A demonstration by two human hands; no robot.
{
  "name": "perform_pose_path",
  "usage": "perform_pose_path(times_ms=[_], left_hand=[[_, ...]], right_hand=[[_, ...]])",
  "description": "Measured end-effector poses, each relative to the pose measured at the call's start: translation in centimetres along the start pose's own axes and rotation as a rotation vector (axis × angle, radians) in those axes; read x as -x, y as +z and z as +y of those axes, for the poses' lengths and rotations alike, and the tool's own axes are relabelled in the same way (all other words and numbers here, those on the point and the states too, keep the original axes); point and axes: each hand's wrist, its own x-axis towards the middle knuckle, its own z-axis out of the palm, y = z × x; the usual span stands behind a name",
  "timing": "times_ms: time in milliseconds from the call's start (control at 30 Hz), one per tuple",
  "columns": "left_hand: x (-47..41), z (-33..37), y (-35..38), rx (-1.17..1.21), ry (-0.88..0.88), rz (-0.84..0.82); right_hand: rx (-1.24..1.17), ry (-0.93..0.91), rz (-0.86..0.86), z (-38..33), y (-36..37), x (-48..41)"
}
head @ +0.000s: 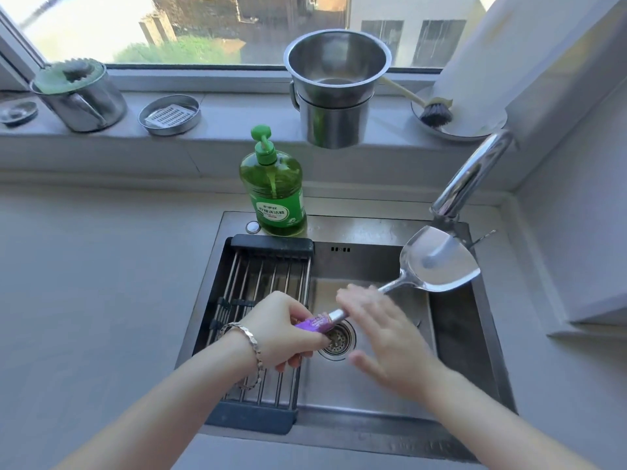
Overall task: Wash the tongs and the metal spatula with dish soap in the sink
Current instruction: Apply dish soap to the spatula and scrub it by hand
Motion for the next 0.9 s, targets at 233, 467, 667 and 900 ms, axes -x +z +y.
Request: perform_pose_path(times_ms=[233,467,667,900], left_hand=[[0.9,-0.1,0.8,-0.070,0.008,0.016],[1.6,-0.3,1.9,-0.007,0.007,0.014],[2.0,-0.2,2.9,0.312,-0.134,-0.139],[2.4,-0.6,2.6,0.648,-0.286,-0.414]], right_hand=[[0.034,-0.060,-0.130,-2.3,0.0,1.3],[-0.013,0.158,-0.003,-2.0,-1.0,1.5],[-0.012,0.158,0.072,-0.8,-2.4,1.2],[0.071,-0.110,0.019,-0.9,-2.6,1.5]])
